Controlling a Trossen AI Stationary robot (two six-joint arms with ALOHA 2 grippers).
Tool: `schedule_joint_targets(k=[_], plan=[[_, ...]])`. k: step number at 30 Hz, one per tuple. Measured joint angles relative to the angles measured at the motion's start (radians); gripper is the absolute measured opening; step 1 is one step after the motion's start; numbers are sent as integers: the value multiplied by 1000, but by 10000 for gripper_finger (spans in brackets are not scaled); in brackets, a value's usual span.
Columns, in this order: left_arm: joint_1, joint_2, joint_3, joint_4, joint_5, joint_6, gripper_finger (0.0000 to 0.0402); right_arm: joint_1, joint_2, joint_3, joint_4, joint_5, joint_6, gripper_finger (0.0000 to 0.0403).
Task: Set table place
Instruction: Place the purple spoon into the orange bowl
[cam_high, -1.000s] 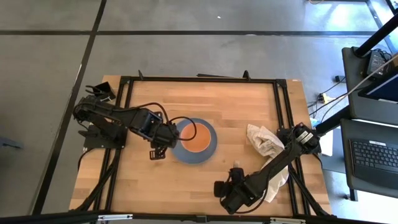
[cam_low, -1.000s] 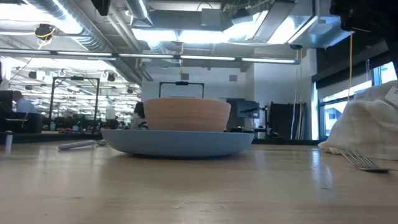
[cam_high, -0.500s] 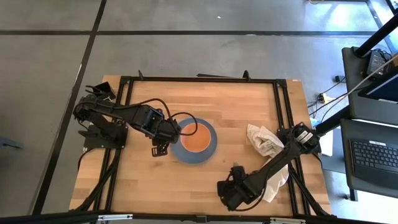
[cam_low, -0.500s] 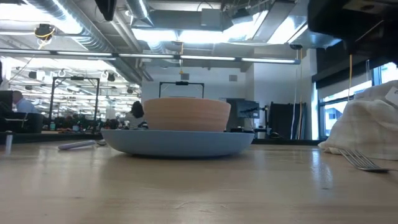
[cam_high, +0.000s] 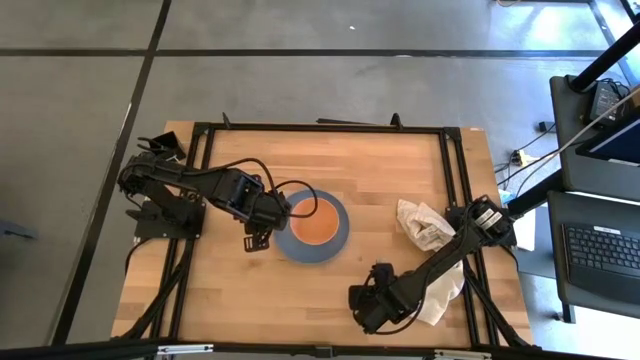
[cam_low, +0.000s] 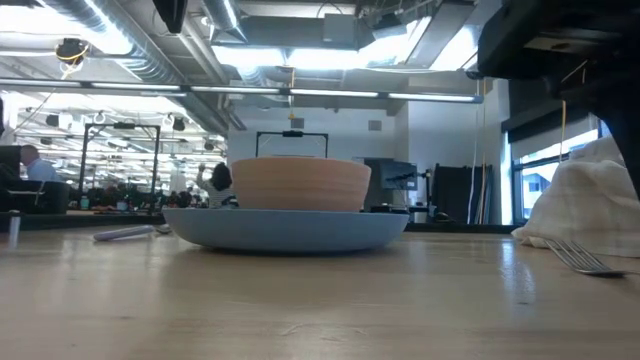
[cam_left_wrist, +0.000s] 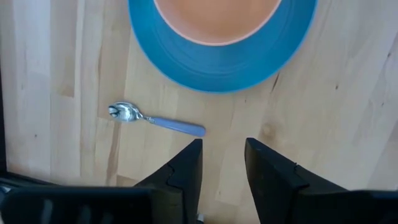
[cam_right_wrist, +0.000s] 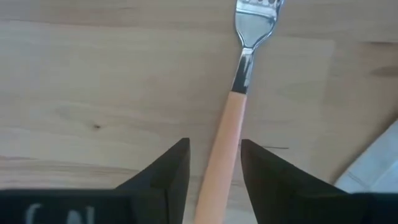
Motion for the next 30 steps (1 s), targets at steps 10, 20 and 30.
schedule_joint_targets(k=[10,20,30], plan=[[0,0,0,0,-1,0,124,0,2,0,-68,2,7,142],[0,0,0,0,-2,0,116,2,79,5,12,-1,6,142],[0,0,0,1,-2,-7,125,10,123,9,-15,97,52,142]])
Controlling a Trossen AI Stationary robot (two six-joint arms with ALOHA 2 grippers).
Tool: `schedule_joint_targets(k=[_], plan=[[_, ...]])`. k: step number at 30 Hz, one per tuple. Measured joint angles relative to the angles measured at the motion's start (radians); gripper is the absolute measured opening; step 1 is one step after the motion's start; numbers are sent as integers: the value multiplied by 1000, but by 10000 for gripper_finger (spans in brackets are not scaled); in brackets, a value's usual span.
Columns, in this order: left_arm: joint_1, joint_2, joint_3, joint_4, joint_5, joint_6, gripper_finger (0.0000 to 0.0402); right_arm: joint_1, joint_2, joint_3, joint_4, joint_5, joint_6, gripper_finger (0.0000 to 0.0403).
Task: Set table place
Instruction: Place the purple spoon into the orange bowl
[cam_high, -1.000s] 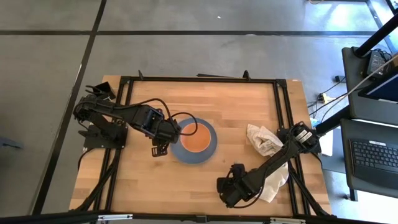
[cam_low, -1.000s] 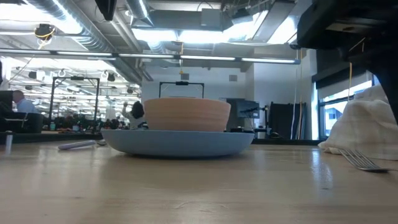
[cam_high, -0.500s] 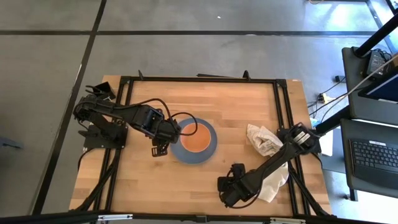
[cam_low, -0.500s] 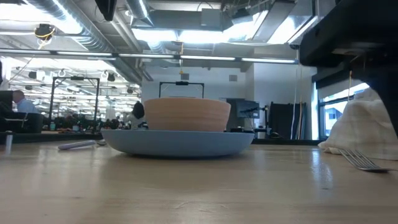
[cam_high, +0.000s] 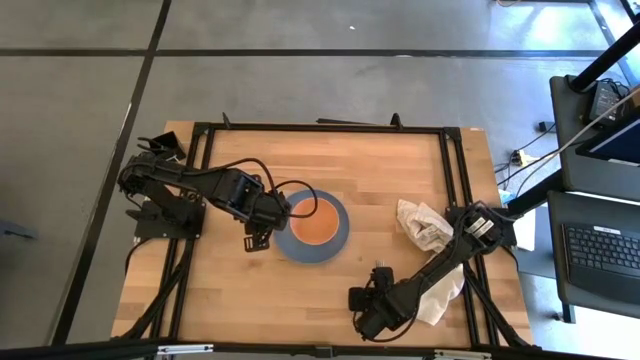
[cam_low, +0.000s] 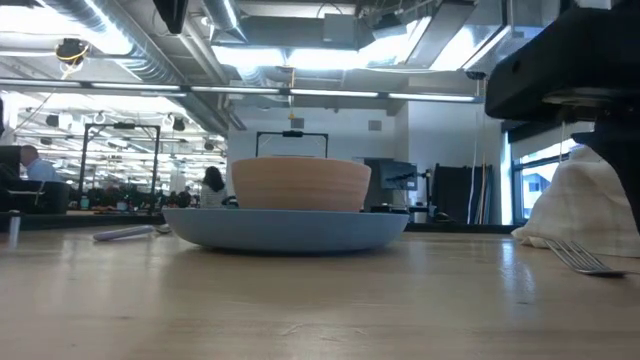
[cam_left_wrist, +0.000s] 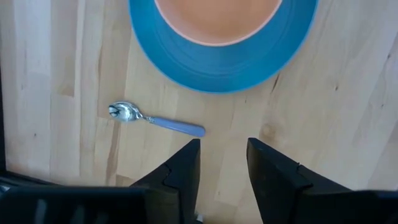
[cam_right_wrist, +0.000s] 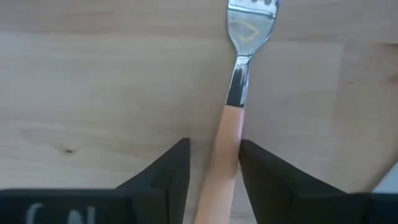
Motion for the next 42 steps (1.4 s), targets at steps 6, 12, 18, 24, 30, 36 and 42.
schedule_joint_targets(k=[6,12,18,24,30,36,42], plan=[[0,0,0,0,0,-26,118,11,6,0,-48,94,6,142],[0,0,0,0,0,-30,118,15,17,-9,-96,238,7,142],[0,0,0,1,0,-74,125,7,21,-9,-69,153,27,142],[0,0,0,1,0,-76,120,19,21,7,-65,132,41,142],[0,0,0,1,0,-81,113,37,24,23,-71,115,51,142],[0,0,0,1,0,-81,112,45,24,26,-62,101,58,142],[0,0,0,1,0,-82,116,54,24,28,-53,81,59,142]])
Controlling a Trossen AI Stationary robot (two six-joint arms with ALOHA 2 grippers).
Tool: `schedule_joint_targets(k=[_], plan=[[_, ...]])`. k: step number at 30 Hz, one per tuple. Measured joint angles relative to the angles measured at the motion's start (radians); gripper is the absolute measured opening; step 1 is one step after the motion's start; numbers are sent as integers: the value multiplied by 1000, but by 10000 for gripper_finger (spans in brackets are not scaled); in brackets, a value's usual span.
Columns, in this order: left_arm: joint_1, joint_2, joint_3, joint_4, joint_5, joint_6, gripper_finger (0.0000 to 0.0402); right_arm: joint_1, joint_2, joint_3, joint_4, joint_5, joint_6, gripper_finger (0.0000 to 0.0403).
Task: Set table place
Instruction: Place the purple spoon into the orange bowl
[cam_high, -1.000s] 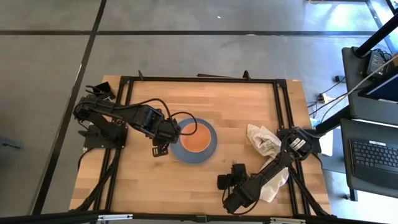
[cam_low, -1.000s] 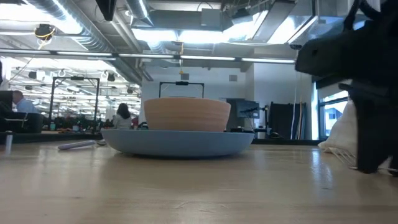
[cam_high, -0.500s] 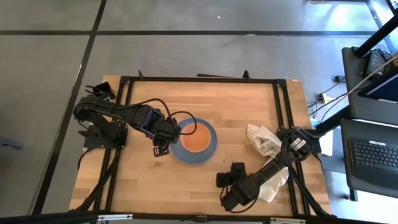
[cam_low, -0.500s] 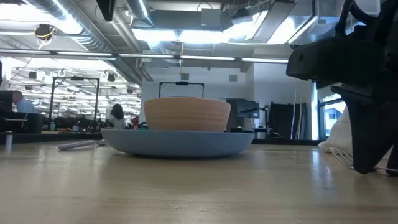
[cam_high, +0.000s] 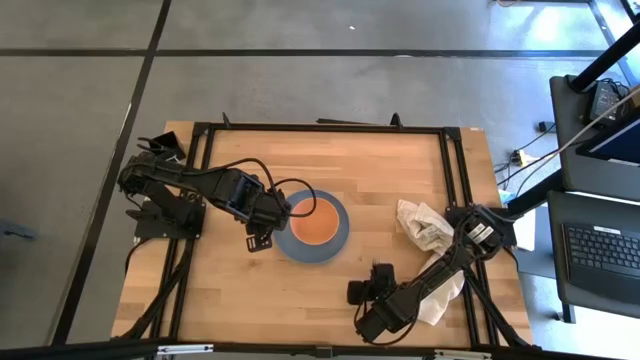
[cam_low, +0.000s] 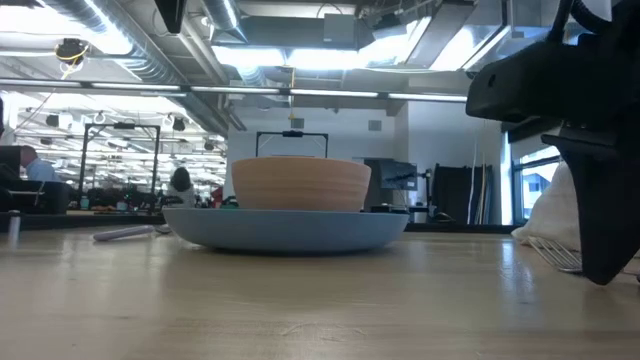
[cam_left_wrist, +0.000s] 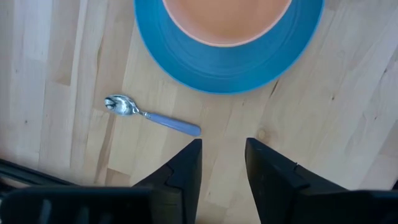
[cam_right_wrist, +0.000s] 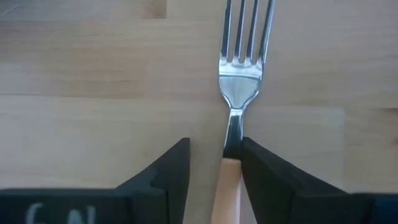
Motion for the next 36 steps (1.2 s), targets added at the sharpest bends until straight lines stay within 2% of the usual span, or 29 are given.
schedule_joint_targets(k=[10,12,17,27,36], plan=[[0,0,0,21,0,0,123,7,1,13,0,-24,2,134],[0,0,0,21,0,0,124,7,1,13,-5,-28,2,114],[0,0,0,21,0,0,124,7,0,13,-19,-26,0,37],[0,0,0,21,0,1,124,-15,10,66,-63,117,-47,37],[0,0,0,21,0,1,124,-54,5,237,-376,148,-67,37]])
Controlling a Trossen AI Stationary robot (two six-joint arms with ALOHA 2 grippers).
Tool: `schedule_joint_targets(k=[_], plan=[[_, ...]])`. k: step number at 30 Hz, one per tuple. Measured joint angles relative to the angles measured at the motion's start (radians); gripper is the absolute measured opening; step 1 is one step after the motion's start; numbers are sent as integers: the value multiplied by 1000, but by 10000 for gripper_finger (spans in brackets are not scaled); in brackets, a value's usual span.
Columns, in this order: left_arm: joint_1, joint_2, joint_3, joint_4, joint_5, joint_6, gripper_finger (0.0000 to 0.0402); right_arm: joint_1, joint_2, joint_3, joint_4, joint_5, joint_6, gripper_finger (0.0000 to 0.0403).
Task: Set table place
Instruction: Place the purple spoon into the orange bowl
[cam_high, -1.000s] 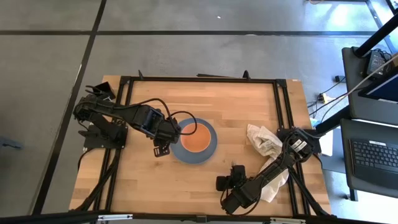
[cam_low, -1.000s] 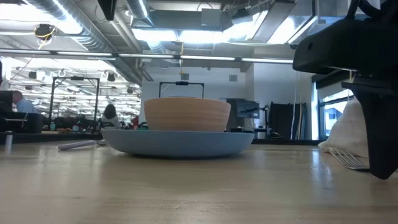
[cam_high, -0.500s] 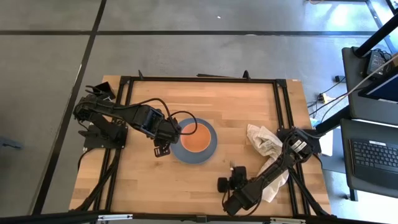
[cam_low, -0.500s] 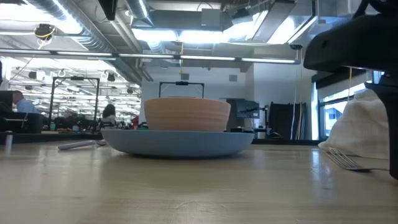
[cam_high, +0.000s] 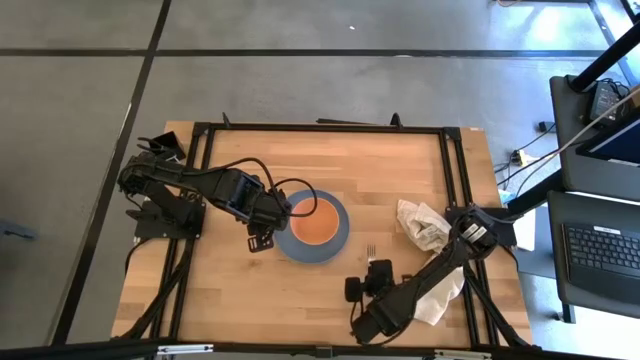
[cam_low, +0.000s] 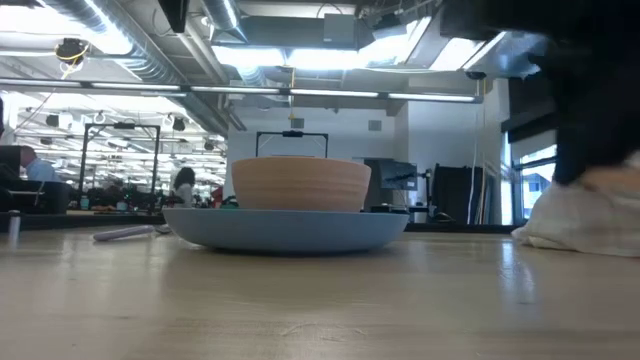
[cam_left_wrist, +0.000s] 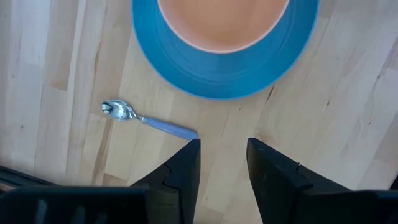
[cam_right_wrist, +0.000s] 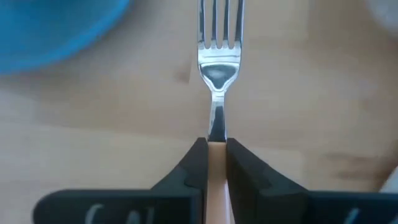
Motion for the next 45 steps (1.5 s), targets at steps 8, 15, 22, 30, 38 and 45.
schedule_joint_targets(k=[8,15,22,30,38,45], plan=[[-2,0,0,-10,28,0,124,-51,-2,190,-189,-2,-77,37],[-5,0,0,-24,2,3,124,-100,-13,303,-191,44,-201,37],[-7,-6,0,-23,-6,7,124,-147,-24,315,-191,44,-206,37],[-36,-27,0,-24,-5,-16,124,-251,-77,249,-192,21,-296,37],[-83,-50,0,-22,-8,-18,124,-364,-127,80,-197,-24,-335,37],[-110,-61,0,-23,-51,-18,124,-389,-142,-62,13,-72,-335,37]])
